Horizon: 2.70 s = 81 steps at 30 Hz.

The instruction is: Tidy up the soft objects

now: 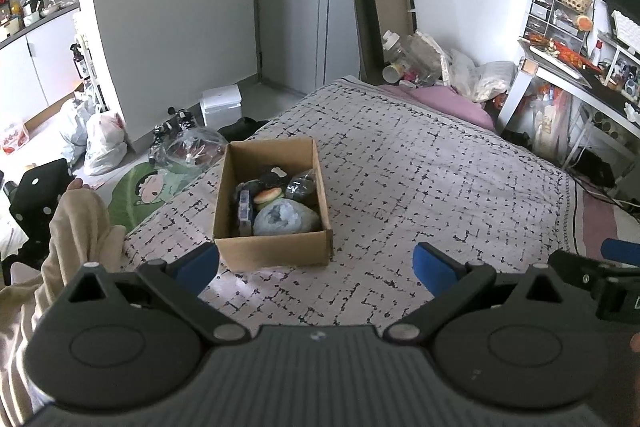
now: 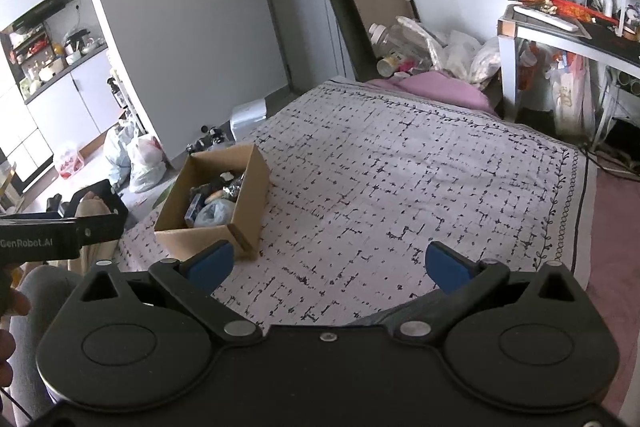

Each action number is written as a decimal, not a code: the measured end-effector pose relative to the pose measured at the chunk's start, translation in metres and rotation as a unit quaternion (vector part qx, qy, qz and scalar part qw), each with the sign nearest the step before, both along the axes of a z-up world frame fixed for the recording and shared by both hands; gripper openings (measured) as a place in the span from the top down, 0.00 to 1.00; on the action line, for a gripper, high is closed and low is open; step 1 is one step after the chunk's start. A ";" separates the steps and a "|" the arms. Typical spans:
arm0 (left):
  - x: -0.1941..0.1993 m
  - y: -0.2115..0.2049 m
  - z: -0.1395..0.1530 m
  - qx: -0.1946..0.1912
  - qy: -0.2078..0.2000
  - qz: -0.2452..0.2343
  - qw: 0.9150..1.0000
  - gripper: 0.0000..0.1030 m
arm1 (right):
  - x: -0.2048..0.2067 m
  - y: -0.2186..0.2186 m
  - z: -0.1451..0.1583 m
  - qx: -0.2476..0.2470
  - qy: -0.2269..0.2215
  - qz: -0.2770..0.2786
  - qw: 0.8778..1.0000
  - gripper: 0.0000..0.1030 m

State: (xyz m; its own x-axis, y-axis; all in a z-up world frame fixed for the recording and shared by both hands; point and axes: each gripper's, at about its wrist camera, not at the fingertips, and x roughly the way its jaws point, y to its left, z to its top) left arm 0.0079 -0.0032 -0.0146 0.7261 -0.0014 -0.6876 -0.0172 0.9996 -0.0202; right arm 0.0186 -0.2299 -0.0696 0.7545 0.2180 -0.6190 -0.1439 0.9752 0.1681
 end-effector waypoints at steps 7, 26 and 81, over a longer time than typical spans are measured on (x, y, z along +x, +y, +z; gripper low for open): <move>0.000 0.002 -0.001 -0.001 0.000 0.002 1.000 0.01 | -0.002 0.005 0.001 -0.004 0.001 0.007 1.000 0.00; -0.001 0.003 -0.007 -0.003 0.005 0.000 1.000 0.01 | -0.002 0.002 0.003 -0.008 -0.005 -0.006 1.000 0.00; 0.002 0.002 -0.006 -0.005 0.009 -0.005 1.000 0.01 | -0.002 -0.006 0.008 -0.008 -0.011 -0.015 1.000 0.00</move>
